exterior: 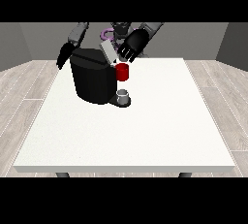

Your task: Insert the coffee pod into the coffee machine and close the lid

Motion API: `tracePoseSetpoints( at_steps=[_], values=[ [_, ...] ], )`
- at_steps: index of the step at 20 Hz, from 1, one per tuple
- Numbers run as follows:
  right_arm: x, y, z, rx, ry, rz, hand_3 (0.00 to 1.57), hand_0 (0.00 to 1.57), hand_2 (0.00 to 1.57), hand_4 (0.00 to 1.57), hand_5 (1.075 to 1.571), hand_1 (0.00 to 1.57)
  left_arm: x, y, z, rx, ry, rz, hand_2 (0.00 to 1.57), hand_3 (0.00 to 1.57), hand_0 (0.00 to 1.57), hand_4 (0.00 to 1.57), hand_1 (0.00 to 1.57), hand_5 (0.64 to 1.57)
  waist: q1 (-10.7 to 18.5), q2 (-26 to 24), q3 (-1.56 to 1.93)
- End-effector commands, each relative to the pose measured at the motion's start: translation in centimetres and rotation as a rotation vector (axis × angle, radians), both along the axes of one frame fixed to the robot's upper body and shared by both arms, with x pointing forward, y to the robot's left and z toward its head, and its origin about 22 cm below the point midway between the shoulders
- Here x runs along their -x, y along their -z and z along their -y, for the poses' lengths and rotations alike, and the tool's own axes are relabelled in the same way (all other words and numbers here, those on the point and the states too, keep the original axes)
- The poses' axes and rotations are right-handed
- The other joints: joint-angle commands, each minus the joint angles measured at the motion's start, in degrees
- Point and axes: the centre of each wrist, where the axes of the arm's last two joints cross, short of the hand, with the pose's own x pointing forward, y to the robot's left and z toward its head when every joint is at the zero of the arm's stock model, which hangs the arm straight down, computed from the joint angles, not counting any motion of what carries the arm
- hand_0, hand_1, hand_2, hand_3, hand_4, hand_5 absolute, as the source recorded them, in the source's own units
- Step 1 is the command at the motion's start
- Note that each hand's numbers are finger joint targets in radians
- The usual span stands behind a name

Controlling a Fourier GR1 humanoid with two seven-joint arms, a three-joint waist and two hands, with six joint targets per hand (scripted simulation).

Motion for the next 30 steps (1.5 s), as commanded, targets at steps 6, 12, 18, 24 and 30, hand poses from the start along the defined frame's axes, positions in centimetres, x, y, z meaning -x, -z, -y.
tracePoseSetpoints(
  at_steps=[6, 12, 18, 24, 30],
  values=[
    [-0.1, -0.2, 0.1, 0.006, 0.002, 0.009, 0.0, 0.0, 0.0, 0.15, 1.571, 0.0, -0.3, 0.8, 0.1, 0.007, -0.012, -0.023, 1.29, 1.23, 1.26, 0.43, 1.26, 1.571, -1.15, 1.24, 0.0],
    [-0.9, -1.9, -0.7, -0.025, 0.007, 0.032, 0.0, 0.0, 0.0, 0.17, 1.571, 0.0, -0.4, 1.0, -0.1, 0.003, 0.008, -0.024, 1.23, 1.2, 1.19, 0.44, 1.19, 1.571, -0.07, 2.2, -0.01],
    [-0.9, -1.3, 0.1, 0.004, -0.01, 0.045, 0.0, 0.0, 0.0, 0.0, 1.571, 0.0, -0.4, -1.9, 0.7, 0.005, -0.015, 0.021, 1.24, 1.19, 1.17, 0.41, 1.17, 1.571, -2.42, 3.22, 0.01],
    [-1.1, -1.5, 1.3, 0.011, -0.01, 0.036, 0.0, 0.0, 0.0, 0.0, 1.571, 0.0, -0.2, -1.7, -0.4, -0.003, -0.004, 0.068, 1.25, 1.2, 1.2, 0.37, 1.2, 1.571, -1.35, 3.52, 0.0],
    [-0.3, -0.2, 0.0, -0.021, 0.005, -0.018, 0.0, 0.0, 0.0, 0.0, 1.571, 0.0, -0.4, -0.3, -0.1, -0.012, -0.02, 0.068, 1.21, 1.17, 1.19, 0.36, 1.19, 1.571, -1.78, 1.53, -0.01]
  ],
)
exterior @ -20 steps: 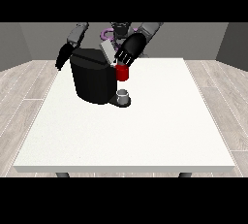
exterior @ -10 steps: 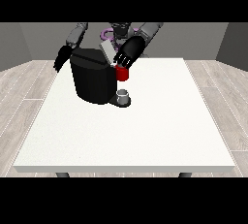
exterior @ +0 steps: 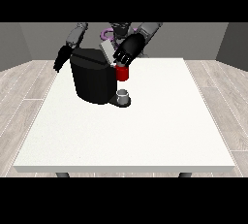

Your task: Insert the coffee pod into the coffee machine and close the lid

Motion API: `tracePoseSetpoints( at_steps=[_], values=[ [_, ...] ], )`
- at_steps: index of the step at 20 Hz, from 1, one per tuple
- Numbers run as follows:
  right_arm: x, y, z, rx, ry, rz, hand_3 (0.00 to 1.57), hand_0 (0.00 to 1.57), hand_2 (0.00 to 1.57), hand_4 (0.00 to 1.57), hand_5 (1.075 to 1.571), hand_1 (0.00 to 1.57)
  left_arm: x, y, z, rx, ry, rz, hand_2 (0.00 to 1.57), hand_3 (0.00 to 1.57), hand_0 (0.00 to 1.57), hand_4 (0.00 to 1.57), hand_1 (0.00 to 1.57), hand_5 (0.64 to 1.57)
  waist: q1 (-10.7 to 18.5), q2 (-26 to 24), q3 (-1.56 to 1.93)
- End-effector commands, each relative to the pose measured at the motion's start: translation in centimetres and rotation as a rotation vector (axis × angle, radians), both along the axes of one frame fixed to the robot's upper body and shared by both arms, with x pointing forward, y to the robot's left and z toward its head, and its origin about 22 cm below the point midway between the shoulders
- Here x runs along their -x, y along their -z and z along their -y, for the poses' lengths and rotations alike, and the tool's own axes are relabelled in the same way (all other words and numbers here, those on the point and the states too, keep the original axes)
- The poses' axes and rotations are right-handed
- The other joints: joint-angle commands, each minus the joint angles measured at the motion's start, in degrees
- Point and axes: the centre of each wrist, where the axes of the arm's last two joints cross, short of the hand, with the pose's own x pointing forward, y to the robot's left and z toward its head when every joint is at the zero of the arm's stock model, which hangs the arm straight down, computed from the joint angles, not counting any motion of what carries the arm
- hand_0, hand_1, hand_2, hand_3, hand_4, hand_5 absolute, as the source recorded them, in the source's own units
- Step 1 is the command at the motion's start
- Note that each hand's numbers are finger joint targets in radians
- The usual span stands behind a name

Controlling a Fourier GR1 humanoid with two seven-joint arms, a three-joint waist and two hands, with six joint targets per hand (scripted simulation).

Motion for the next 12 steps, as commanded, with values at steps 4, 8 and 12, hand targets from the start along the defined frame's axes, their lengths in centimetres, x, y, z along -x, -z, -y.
tracePoseSetpoints(
  at_steps=[4, 8, 12],
  values=[
    [-0.3, 0.1, 0.4, -0.002, 0.017, -0.003, 0.0, 0.0, 0.0, 0.0, 1.571, 0.0, -0.1, 1.5, 2.4, -0.061, -0.022, 0.035, 1.24, 1.16, 1.23, 0.0, 1.23, 1.571, 0.33, -0.23, 0.02],
    [0.1, -0.4, 0.0, 0.007, -0.024, 0.013, 0.0, 0.0, 0.0, 0.0, 1.571, 0.0, 0.0, 0.6, -0.5, -0.138, -0.053, 0.078, 1.22, 1.09, 1.21, 0.0, 1.21, 1.571, -1.74, 1.67, 0.0],
    [-0.3, -0.8, -1.0, -0.006, 0.014, 0.031, 0.0, 0.0, 0.0, 0.0, 1.571, 0.0, 0.2, 0.0, -1.5, -0.159, -0.037, 0.105, 1.17, 1.02, 1.17, 0.0, 1.17, 1.571, 0.17, 3.59, 0.0]
  ],
)
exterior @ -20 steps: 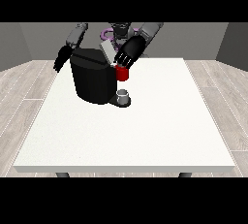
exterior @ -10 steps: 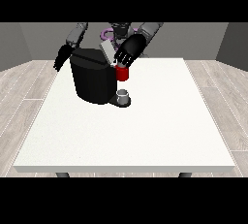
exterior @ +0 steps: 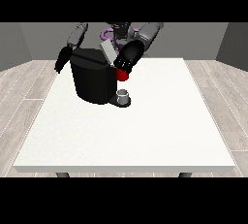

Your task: Insert the coffee pod into the coffee machine and close the lid

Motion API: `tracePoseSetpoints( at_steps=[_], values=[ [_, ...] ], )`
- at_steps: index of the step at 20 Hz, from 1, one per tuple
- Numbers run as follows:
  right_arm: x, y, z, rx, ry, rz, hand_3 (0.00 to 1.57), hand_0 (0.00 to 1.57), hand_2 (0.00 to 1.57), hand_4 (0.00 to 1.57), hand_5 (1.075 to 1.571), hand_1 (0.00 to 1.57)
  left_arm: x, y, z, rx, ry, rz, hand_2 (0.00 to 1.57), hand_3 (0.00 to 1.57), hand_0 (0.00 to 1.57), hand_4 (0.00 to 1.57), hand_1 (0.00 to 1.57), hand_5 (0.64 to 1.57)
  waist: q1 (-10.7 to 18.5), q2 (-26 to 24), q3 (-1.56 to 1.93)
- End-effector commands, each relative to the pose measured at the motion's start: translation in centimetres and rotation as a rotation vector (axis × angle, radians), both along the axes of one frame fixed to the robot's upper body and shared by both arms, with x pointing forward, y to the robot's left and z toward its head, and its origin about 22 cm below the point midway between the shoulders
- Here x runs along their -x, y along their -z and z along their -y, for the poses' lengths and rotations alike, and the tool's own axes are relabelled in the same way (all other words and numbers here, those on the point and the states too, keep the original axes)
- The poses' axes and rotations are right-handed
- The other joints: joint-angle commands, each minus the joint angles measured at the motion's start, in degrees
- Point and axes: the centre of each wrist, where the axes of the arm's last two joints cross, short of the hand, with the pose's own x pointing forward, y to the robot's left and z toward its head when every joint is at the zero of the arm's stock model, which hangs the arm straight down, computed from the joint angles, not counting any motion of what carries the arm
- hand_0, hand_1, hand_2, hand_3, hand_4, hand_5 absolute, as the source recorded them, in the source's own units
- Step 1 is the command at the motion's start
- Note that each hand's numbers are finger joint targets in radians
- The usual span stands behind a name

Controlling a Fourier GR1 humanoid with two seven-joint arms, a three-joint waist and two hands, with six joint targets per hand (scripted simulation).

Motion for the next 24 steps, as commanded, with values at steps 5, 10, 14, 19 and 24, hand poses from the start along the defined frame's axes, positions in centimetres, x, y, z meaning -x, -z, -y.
tracePoseSetpoints(
  at_steps=[5, 10, 14, 19, 24],
  values=[
    [-0.5, -1.1, 0.5, 0.004, 0.013, 0.011, 0.0, 0.0, 0.0, 0.04, 1.571, 0.0, 0.0, -1.6, -1.0, 0.035, 0.021, -0.009, 1.13, 0.97, 1.11, 0.0, 1.11, 1.571, -0.18, 0.13, -0.03],
    [-0.1, -0.9, -0.4, 0.018, -0.003, -0.01, 0.0, 0.0, 0.0, 0.14, 1.571, 0.0, -0.2, 0.6, -0.3, 0.069, 0.025, 0.069, 1.21, 0.96, 1.25, 0.0, 1.25, 1.571, -0.59, 0.83, -0.05],
    [0.1, -0.8, -0.3, 0.028, 0.004, 0.001, 0.0, 0.0, 0.0, 0.07, 1.571, 0.0, -0.3, 0.8, -0.2, 0.058, 0.018, 0.086, 1.19, 0.97, 1.21, 0.0, 1.21, 1.571, -1.81, 0.82, -0.04],
    [-0.6, -1.1, 1.1, 0.041, -0.015, 0.054, 0.0, 0.0, 0.0, 0.11, 1.571, 0.0, 0.7, -4.0, -1.8, 0.027, 0.054, 0.202, 1.17, 0.89, 1.22, 0.0, 1.22, 1.571, -1.26, 4.59, -0.01],
    [-0.5, -1.7, -0.3, 0.03, -0.008, 0.061, 0.0, 0.0, 0.0, 0.09, 1.571, 0.0, 0.5, -2.5, -2.2, -0.049, 0.021, 0.236, 0.98, 0.69, 0.92, 0.0, 0.92, 1.571, -1.74, 5.3, -0.03]
  ],
)
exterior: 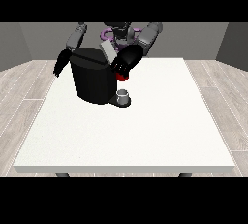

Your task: Insert the coffee pod into the coffee machine and close the lid

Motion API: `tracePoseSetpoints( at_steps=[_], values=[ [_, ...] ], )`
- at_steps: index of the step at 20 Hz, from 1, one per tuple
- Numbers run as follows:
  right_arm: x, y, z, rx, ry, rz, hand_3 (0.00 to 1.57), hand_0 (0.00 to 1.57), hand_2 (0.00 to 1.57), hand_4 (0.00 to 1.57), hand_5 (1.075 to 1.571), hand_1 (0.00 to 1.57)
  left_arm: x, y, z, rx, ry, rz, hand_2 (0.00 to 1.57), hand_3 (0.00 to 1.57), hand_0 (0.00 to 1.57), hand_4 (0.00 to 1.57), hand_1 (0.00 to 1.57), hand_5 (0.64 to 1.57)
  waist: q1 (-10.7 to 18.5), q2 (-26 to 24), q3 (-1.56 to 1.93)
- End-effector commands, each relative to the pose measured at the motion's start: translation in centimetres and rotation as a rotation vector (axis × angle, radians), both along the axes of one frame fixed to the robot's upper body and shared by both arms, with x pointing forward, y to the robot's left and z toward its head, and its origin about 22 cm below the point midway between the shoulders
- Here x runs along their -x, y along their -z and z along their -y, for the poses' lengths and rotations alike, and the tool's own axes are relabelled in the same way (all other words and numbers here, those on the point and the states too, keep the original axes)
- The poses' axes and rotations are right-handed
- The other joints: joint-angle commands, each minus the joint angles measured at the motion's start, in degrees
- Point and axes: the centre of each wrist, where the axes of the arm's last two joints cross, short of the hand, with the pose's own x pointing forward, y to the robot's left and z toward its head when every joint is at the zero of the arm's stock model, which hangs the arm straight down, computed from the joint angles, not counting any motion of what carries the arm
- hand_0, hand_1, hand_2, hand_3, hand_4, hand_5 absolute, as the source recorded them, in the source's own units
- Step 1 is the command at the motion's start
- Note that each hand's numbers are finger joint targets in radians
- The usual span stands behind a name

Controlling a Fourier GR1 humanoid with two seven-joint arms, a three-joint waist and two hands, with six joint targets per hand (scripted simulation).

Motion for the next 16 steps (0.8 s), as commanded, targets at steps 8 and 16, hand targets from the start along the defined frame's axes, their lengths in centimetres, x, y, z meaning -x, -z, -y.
tracePoseSetpoints(
  at_steps=[8, 16],
  values=[
    [-0.1, -1.1, -1.4, 0.016, 0.005, -0.05, 0.0, 0.0, 0.0, 0.0, 1.571, 0.0, -0.3, 0.4, -1.0, -0.048, -0.059, -0.026, 0.59, 0.46, 0.0, 0.0, 0.0, 1.571, -0.36, -2.4, -0.15],
    [1.3, 2.7, -0.7, -0.013, -0.011, -0.102, 0.0, 0.0, 0.0, 0.0, 1.571, 0.0, -0.6, 2.5, -0.3, -0.05, -0.052, -0.081, 0.33, 0.23, 0.0, 0.0, 0.0, 1.571, 1.14, -5.55, -0.12]
  ],
)
